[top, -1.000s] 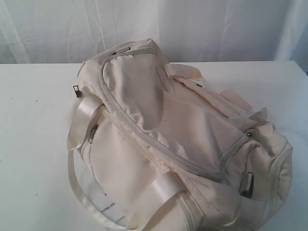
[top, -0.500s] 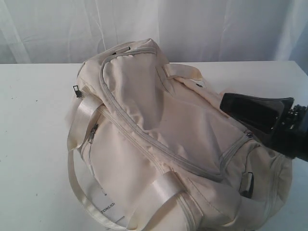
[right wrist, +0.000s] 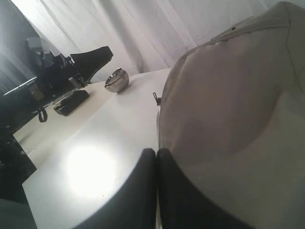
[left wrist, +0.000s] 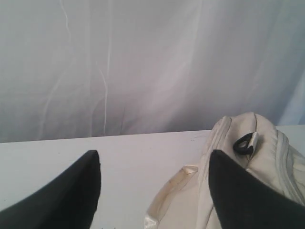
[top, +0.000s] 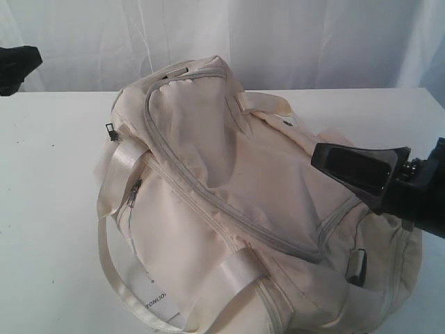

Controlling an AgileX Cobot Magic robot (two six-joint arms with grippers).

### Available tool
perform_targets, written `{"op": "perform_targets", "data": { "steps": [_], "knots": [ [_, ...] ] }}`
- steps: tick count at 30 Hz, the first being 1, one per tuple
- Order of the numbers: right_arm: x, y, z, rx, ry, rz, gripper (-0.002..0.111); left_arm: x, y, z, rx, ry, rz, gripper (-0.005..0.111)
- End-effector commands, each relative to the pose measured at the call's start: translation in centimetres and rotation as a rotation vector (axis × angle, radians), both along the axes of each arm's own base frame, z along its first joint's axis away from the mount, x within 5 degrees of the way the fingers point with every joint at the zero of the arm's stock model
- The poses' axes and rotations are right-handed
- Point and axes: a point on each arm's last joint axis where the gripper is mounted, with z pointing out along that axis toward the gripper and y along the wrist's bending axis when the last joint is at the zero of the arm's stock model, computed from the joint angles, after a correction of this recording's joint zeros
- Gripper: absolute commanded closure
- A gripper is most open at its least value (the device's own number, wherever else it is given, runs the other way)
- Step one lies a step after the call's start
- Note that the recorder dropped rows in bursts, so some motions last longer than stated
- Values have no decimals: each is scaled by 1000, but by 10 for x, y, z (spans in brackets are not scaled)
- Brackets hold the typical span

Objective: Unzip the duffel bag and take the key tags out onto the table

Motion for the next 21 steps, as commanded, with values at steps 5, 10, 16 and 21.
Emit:
{"op": "perform_targets", "data": {
  "steps": [5, 10, 16, 21],
  "knots": [
    [0, 1, 3, 13, -3, 9, 108, 2, -4, 0, 15, -22, -40, 42],
    [6, -3, -5, -73, 15, -64, 107, 3, -6, -2, 12, -46, -74, 42],
    [10, -12, -23, -266, 103, -155, 73, 15, -27, -15, 28, -19, -186, 33],
    [19, -26, -33, -384, 145, -316, 19, 28, -60, -16, 78, -8, -303, 29]
  ]
}}
